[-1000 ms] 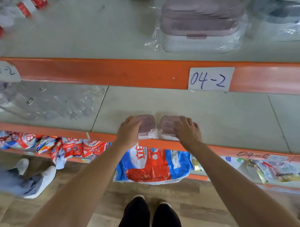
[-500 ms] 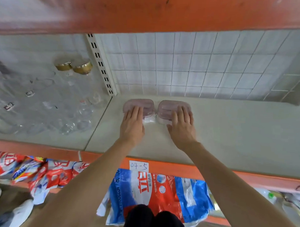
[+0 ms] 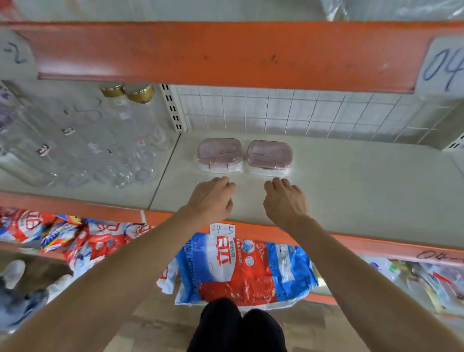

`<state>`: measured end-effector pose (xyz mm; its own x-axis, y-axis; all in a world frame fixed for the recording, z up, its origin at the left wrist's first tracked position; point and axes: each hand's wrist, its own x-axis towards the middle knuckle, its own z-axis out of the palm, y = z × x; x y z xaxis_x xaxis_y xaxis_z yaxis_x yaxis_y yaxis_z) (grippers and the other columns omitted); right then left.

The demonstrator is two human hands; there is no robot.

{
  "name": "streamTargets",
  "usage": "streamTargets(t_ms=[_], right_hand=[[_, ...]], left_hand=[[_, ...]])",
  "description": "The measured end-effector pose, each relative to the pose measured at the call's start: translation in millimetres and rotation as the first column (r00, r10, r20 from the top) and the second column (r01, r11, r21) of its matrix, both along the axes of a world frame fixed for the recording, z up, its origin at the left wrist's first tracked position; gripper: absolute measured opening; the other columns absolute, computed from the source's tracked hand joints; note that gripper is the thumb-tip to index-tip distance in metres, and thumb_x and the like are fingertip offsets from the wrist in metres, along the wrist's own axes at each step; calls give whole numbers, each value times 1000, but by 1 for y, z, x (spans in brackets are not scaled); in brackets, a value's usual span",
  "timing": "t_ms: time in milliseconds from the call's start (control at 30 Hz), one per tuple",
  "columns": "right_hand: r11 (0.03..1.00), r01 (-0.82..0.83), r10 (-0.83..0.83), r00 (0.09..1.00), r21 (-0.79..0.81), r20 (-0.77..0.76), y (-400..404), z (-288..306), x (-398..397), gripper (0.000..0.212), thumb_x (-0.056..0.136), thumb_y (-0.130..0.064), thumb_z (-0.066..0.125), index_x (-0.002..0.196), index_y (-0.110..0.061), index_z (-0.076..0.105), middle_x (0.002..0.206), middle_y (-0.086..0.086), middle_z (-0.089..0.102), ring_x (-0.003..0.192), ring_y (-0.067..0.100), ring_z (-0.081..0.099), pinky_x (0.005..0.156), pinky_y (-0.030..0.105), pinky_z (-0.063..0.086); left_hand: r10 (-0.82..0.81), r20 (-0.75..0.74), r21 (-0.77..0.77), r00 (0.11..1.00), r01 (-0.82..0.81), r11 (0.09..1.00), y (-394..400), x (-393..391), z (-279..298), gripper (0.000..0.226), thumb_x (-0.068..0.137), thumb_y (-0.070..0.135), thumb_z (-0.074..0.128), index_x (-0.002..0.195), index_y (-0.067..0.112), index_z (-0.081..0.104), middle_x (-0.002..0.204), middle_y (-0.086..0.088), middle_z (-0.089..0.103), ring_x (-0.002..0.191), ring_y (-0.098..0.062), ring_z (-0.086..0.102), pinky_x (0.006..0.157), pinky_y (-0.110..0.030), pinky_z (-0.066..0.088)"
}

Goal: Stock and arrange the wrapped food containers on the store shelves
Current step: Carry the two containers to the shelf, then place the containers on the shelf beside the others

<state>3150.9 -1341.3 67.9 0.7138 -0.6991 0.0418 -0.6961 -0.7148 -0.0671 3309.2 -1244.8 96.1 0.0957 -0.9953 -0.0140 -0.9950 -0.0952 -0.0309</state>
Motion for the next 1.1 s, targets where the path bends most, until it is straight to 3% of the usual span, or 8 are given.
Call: streamTargets(t_ms=[100, 200, 433, 733, 967, 1100], right_hand=[[983, -66, 79, 995, 173, -69, 16, 19, -19, 23, 91, -14, 42, 111, -9, 53, 111, 8, 57, 107, 26, 53, 79, 34, 41], [971, -84, 113, 987, 225, -115, 32, 48, -42, 22, 91, -12, 42, 107, -7, 55, 106, 9, 58, 105, 27, 54, 73, 32, 39], [958, -66, 110, 984, 278, -142, 60, 130, -90, 21, 88, -9, 42, 105, -8, 55, 105, 8, 60, 100, 28, 57, 68, 30, 35], [974, -9, 59, 975, 227, -214, 88, 237, -128, 18, 89, -10, 41, 103, -9, 53, 106, 11, 61, 99, 30, 59, 71, 30, 39], [992, -11, 27, 991, 122, -129, 106, 314, -130, 22, 92, -16, 41, 107, -11, 56, 108, 10, 63, 97, 29, 59, 74, 30, 44], [1000, -3, 4, 997, 19, -79, 97, 354, -136, 22, 91, -16, 42, 107, -14, 57, 111, 9, 64, 99, 30, 59, 72, 30, 41]], left_hand=[[-106, 5, 148, 994, 105, 983, 16, -19, 22, 19, 90, 19, 44, 99, 10, 59, 96, -4, 59, 88, -23, 59, 62, -29, 40], [-140, -27, 262, 990, 142, 954, 32, -39, 51, 19, 92, 17, 42, 98, 9, 58, 94, -5, 62, 85, -25, 61, 64, -30, 41], [-221, -43, 320, 974, 223, 921, 55, -79, 128, 18, 91, 14, 41, 93, 8, 57, 91, -6, 63, 78, -24, 60, 61, -28, 40], [-386, 59, 145, 921, 375, 916, 63, -103, 221, 18, 88, 15, 42, 92, 8, 58, 91, -8, 62, 85, -29, 61, 58, -31, 36], [-414, 107, -55, 904, 421, 905, 74, -100, 284, 19, 89, 17, 42, 95, 14, 60, 103, -2, 64, 93, -28, 61, 60, -32, 37], [-342, 43, -191, 939, 343, 920, 59, -102, 326, 12, 85, 18, 47, 74, 21, 46, 90, 0, 62, 87, -25, 57, 59, -28, 26]])
